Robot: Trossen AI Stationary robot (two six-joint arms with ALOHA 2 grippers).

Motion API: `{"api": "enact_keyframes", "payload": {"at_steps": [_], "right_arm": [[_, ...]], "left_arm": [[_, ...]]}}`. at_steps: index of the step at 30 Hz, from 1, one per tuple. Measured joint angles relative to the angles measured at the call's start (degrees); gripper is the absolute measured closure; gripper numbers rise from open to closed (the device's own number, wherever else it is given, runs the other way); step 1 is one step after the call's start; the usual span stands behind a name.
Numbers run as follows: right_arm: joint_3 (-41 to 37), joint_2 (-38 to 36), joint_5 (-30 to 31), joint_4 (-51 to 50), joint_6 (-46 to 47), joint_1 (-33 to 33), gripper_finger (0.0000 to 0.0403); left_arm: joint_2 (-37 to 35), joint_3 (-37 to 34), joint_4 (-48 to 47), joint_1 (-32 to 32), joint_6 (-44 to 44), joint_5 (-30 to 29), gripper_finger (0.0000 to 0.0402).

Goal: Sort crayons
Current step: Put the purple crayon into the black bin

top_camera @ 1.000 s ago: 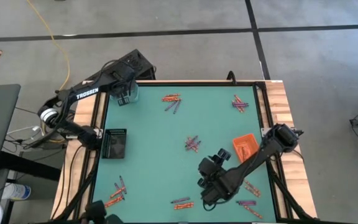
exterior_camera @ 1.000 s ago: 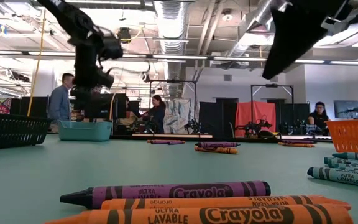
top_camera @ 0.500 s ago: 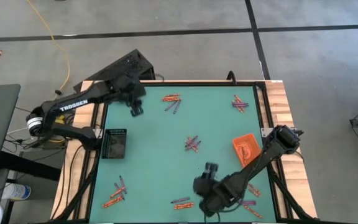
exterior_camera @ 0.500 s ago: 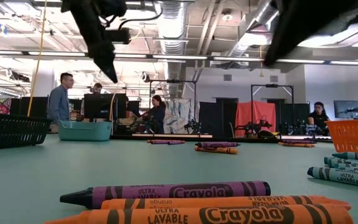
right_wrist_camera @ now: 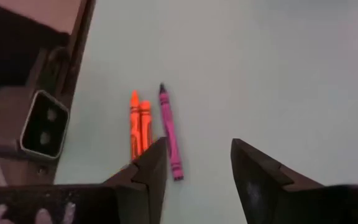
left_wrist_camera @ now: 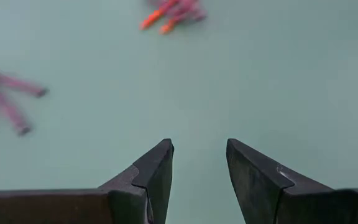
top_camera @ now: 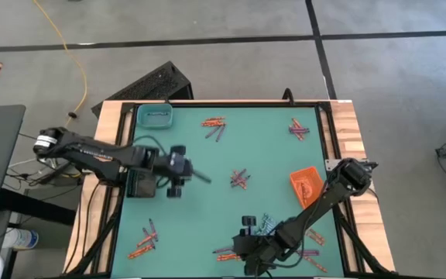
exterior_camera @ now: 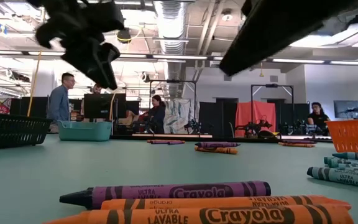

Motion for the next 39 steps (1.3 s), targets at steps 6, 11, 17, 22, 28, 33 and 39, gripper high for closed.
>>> {"api": "enact_keyframes", "payload": {"at_steps": [6, 11, 17, 22, 28, 33, 39], "right_arm": [[0.85, 4.16, -2.78, 1.64, -1.66, -0.36, 0.0231], [1.46, 5.84, -3.07, 1.57, -1.40, -0.36, 0.0231], [1.17, 5.84, -2.58, 0.66, -1.70, -0.39, 0.0234], [0.43, 5.84, -2.56, 0.67, -2.23, -0.87, 0.0246], [0.01, 6.53, -3.53, 1.91, -2.77, -1.73, 0.0255], [0.45, 8.16, -5.02, 1.54, -2.76, -2.37, 0.0254], [0.47, 8.51, -5.62, 1.20, -2.82, -2.67, 0.0279]], "left_arm": [[-0.02, -6.52, 10.15, -9.44, -2.75, -0.80, 0.0260], [0.02, -8.46, 14.01, -16.22, -3.14, -3.89, 0.0260], [0.00, -8.57, 17.13, -22.15, -4.32, -6.77, 0.0260], [0.00, -8.60, 19.72, -25.40, -3.93, -8.29, 0.0260], [0.00, -8.60, 19.91, -26.88, -3.87, -10.38, 0.0260], [0.00, -8.59, 20.01, -27.24, -3.83, -10.39, 0.0260], [0.00, -8.60, 20.20, -27.24, -2.63, -10.38, 0.0260]]}}
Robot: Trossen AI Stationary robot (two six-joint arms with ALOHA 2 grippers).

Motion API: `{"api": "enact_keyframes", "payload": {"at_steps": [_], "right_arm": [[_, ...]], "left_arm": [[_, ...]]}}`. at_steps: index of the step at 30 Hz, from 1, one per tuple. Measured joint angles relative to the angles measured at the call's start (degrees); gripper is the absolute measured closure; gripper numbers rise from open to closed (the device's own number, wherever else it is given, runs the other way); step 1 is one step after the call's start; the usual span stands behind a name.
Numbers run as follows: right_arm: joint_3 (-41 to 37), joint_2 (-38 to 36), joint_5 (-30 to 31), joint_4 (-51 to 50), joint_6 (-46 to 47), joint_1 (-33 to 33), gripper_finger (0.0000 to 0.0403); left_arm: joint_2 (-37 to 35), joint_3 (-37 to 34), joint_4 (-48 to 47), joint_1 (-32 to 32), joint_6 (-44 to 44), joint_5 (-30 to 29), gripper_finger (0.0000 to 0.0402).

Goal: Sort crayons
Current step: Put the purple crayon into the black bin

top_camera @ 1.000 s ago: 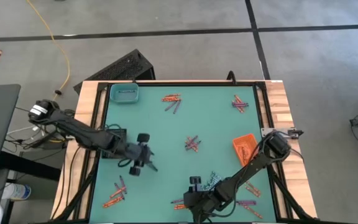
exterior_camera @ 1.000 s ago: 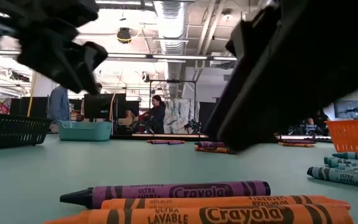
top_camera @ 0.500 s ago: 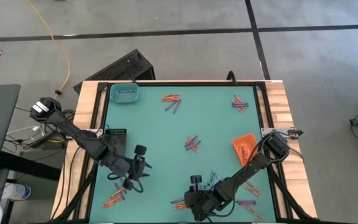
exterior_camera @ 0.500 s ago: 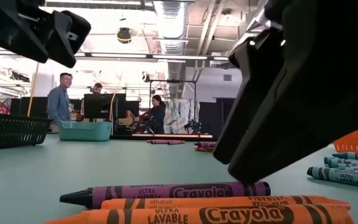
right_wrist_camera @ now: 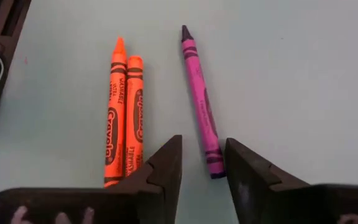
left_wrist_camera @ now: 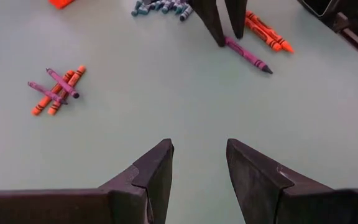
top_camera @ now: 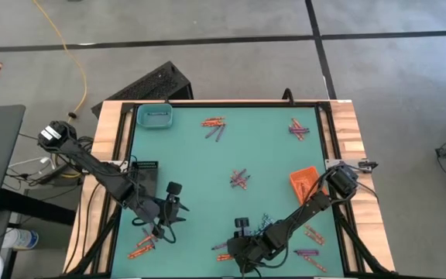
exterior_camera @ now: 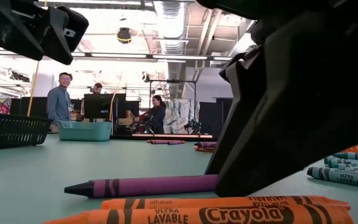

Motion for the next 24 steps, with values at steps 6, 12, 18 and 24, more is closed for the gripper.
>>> {"api": "enact_keyframes", "payload": {"at_steps": [6, 12, 18, 24], "right_arm": [[-0.02, 0.06, -0.65, -0.78, -0.17, -0.40, 0.0336], [-0.09, 0.11, -0.94, -1.71, -0.15, -0.84, 0.0384], [1.03, 0.16, -1.40, -2.90, -0.95, -1.12, 0.0399], [5.90, 0.73, -0.61, -9.36, -3.15, -1.48, 0.0400]], "left_arm": [[0.00, 0.00, 0.21, 0.00, 1.79, -0.17, 0.0260], [0.00, 0.00, 0.32, 0.00, 3.04, -0.21, 0.0260], [0.00, 0.00, 0.20, 0.00, 5.83, -2.65, 0.0260], [0.00, 0.00, 0.15, 0.00, 10.21, -8.24, 0.0260]]}}
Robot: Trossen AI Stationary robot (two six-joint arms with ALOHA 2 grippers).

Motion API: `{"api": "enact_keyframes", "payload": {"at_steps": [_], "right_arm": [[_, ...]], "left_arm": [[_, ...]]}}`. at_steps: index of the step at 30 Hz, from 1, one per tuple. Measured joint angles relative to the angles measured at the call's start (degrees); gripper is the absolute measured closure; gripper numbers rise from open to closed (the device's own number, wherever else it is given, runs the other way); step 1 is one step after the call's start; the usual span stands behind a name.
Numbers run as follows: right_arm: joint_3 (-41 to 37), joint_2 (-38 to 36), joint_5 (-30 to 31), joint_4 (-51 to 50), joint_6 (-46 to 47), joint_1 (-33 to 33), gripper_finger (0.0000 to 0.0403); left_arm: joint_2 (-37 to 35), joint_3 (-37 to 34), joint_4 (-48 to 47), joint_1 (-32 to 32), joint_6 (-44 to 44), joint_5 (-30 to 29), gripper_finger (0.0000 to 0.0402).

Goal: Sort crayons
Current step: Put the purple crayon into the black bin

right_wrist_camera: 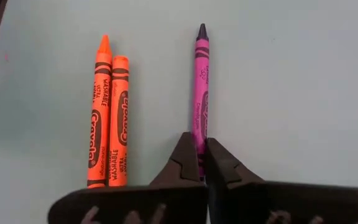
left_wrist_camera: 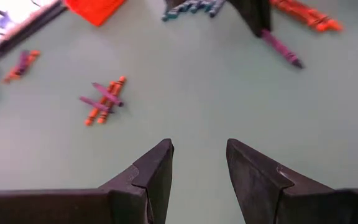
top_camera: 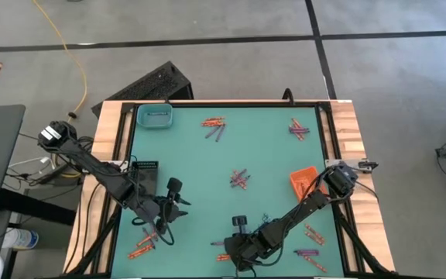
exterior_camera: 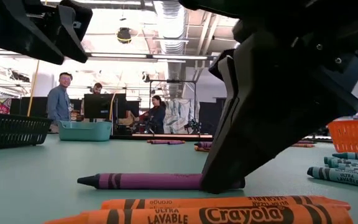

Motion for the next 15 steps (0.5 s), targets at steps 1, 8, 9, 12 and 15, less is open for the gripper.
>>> {"api": "enact_keyframes", "payload": {"at_steps": [1, 8, 9, 12, 15], "right_arm": [[0.96, 0.08, 0.48, -1.42, -0.62, -0.08, 0.0401], [7.49, -0.01, 3.89, -10.77, -2.39, -1.00, 0.0402], [8.11, -0.02, 4.24, -11.98, -2.49, -1.13, 0.0402], [10.16, -0.02, 5.35, -15.38, -2.84, -1.47, 0.0402], [12.18, -0.09, 6.66, -18.60, -2.86, -1.49, 0.0402]], "left_arm": [[0.00, 0.00, 0.00, 0.07, 0.75, -0.81, 0.0260], [0.00, 0.00, -0.09, 1.96, 2.19, -2.02, 0.0260], [0.00, 0.00, -0.22, 2.29, 2.17, -2.03, 0.0260], [0.00, 0.02, -0.84, 3.15, 1.98, -2.03, 0.0260], [0.00, 0.02, -1.68, 3.91, 1.24, -2.05, 0.0260]]}}
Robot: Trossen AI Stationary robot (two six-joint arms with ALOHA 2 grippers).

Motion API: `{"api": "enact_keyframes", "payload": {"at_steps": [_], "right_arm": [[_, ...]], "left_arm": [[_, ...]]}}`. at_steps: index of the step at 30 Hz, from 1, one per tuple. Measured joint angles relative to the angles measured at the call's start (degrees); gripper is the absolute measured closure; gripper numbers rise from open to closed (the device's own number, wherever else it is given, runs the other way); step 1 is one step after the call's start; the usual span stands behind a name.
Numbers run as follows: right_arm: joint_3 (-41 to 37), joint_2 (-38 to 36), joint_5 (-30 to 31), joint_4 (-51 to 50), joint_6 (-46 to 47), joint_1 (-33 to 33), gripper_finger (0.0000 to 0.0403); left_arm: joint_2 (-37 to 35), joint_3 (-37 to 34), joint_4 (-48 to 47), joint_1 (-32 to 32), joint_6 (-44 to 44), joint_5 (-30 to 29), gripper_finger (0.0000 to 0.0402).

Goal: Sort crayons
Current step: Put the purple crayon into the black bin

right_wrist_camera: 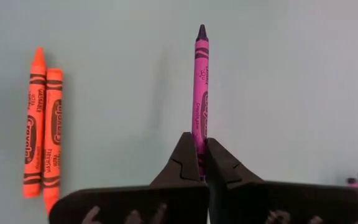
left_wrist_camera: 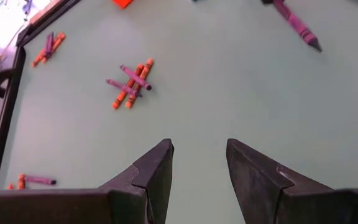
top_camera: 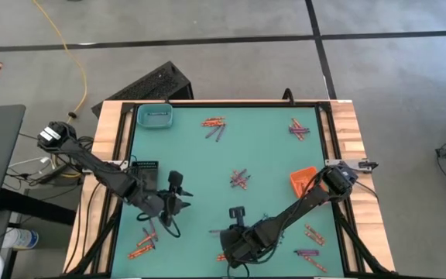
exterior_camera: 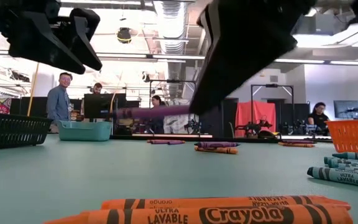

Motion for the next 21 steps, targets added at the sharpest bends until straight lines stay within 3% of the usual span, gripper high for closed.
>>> {"api": "enact_keyframes", "payload": {"at_steps": [12, 17, 21], "right_arm": [[5.23, -0.20, 6.40, -5.80, -1.27, -0.14, 0.0402], [6.30, -0.22, 8.43, -6.60, -1.93, -0.69, 0.0402], [7.28, -0.22, 10.07, -8.13, -1.95, -0.99, 0.0402]], "left_arm": [[0.00, -0.91, -1.59, 0.87, -3.68, -0.42, 0.0260], [0.00, -2.07, -1.23, 0.89, -3.66, -10.11, 0.0260], [0.00, -2.21, -0.74, 0.87, -2.38, -13.41, 0.0260]]}}
